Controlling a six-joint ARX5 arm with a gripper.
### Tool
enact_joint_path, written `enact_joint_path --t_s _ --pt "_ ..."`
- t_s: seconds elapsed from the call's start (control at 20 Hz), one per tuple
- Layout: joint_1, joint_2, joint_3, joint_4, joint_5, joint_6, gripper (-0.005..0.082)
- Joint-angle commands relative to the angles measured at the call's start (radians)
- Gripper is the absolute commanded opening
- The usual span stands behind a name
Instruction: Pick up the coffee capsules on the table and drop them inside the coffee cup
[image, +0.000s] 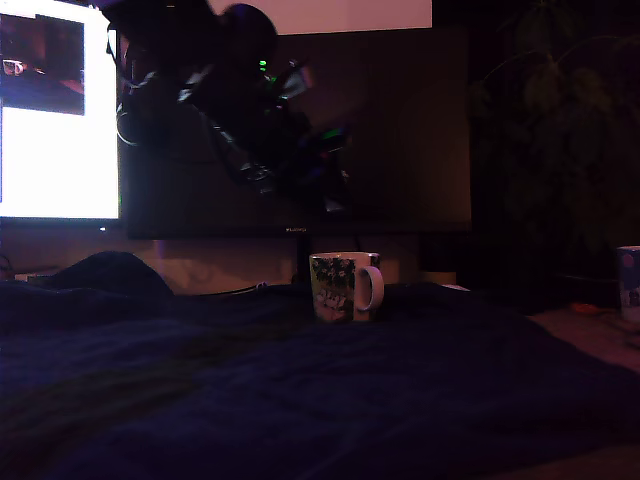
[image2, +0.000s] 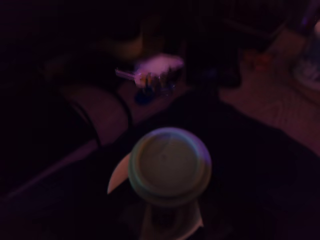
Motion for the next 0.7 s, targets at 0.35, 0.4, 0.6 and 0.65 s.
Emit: enact_joint_path --t_s 0.35,0.4,0.6,0.65 --pt "0.000 0.113 0.098 -0.149 0.004 0.005 0.0250" --pt "0.000 0.115 0.098 -0.156 0.003 0.005 0.0250" --pt "0.000 0.117 0.098 -0.166 0.003 0.005 0.0250" --pt "0.000 0.117 0.098 -0.165 0.003 0.005 0.0250"
